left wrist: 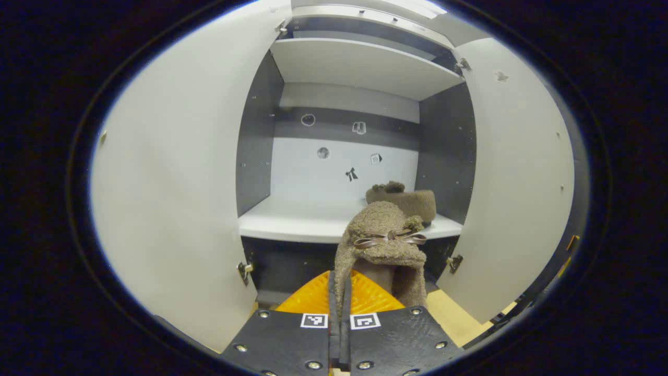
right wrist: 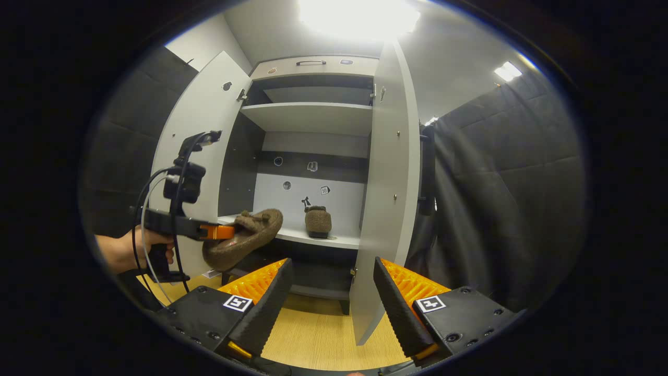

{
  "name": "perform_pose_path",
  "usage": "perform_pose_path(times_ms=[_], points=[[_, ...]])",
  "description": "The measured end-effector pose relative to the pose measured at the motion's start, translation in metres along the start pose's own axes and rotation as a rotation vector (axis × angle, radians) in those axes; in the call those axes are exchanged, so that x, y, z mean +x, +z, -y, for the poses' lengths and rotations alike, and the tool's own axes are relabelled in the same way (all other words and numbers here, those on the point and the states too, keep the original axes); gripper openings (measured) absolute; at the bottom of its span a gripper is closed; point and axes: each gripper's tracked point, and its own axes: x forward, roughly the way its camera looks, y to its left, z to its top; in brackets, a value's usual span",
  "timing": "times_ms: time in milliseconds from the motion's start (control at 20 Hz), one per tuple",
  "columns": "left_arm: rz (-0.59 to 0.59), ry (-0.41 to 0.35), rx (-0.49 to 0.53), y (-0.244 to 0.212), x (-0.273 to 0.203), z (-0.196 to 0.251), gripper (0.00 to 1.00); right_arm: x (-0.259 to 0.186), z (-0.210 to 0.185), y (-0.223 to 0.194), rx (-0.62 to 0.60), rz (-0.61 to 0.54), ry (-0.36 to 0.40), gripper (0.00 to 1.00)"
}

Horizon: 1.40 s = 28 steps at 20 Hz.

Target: Grab one shoe with the right hand and put it into the shoe cabinet, grab the other shoe with the left hand and put it into the shoe cabinet; then close the right door with the right hand and the left door with the left hand.

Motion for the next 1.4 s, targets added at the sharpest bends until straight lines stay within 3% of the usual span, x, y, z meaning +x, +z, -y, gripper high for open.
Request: perform_pose_path(times_ms=[550,800,950,1050,1150,1300,1400], points=[[0.071,0.046,-0.048,0.095,0.134,-0.014,0.01,0.005,0.020,-0.022,0.009,-0.045,-0.061,0.97],[-0.021,0.108,-0.091,0.084,0.185,-0.036,0.01,0.007,0.016,-0.030,-0.002,-0.059,-0.055,0.98],[-0.146,0.156,-0.094,0.062,0.201,-0.051,0.01,0.008,0.015,-0.031,-0.006,-0.063,-0.053,0.98],[-0.182,0.142,-0.091,0.059,0.204,-0.050,0.02,0.009,0.015,-0.031,0.001,-0.064,-0.053,0.98],[-0.161,0.148,-0.069,0.071,0.196,-0.055,0.15,0.009,0.013,-0.030,0.007,-0.061,-0.053,0.98],[-0.100,0.102,-0.015,0.095,0.174,-0.041,0.89,0.008,0.009,-0.024,0.005,-0.048,-0.046,0.98],[-0.046,0.093,0.035,0.111,0.150,-0.036,0.99,0.007,0.004,-0.017,0.015,-0.034,-0.037,0.98]])
